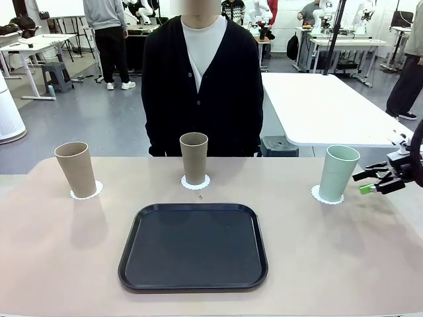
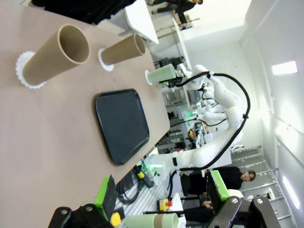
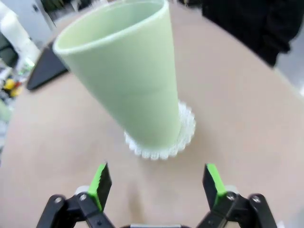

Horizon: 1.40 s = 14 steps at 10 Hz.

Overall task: Place coasters on the table and set cups on them.
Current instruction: Take one Reusable plastic cup from the Flat Tray and place it on a coaster set by the human.

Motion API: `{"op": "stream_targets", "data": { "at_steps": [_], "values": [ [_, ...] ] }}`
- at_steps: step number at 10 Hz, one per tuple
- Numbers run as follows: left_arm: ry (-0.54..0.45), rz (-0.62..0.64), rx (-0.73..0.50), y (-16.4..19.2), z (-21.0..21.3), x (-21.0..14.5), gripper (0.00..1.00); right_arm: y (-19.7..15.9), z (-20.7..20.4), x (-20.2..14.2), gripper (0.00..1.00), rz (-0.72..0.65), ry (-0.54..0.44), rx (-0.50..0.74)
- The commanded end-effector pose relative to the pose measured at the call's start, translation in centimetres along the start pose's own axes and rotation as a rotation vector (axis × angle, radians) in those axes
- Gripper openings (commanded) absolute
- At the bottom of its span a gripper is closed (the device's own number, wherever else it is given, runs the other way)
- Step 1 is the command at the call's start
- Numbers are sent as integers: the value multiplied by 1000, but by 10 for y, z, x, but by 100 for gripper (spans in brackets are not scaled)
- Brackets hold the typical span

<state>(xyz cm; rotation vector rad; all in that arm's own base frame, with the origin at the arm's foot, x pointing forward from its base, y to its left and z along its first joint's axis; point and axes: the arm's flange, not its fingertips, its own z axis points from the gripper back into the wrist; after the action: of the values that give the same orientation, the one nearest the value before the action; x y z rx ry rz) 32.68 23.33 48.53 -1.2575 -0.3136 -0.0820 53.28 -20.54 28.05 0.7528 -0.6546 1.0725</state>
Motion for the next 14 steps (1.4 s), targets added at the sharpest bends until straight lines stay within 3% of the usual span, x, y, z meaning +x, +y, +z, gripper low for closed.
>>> {"op": "stream_targets", "data": {
  "at_steps": [1,2,4,7,8,9,11,12,14],
  "values": [
    [-3,-3,-13,-2,2,-1,100,54,25,40,100,-90,187,-58],
    [-3,-3,-13,-2,2,-1,100,89,38,77,100,-96,256,-118],
    [-3,-3,-13,-2,2,-1,100,136,39,146,100,-198,304,-230],
    [-3,-3,-13,-2,2,-1,100,184,19,215,100,-358,488,-404],
    [-3,-3,-13,-2,2,-1,100,200,19,232,100,-355,498,-455],
    [-3,-3,-13,-2,2,-1,100,207,22,243,100,-374,516,-524],
    [-3,-3,-13,-2,2,-1,100,210,25,246,100,-424,580,-503],
    [-3,-3,-13,-2,2,-1,100,208,23,253,100,-365,513,-517],
    [-3,-3,-13,-2,2,-1,100,208,23,253,100,-365,513,-517]
  ]
}}
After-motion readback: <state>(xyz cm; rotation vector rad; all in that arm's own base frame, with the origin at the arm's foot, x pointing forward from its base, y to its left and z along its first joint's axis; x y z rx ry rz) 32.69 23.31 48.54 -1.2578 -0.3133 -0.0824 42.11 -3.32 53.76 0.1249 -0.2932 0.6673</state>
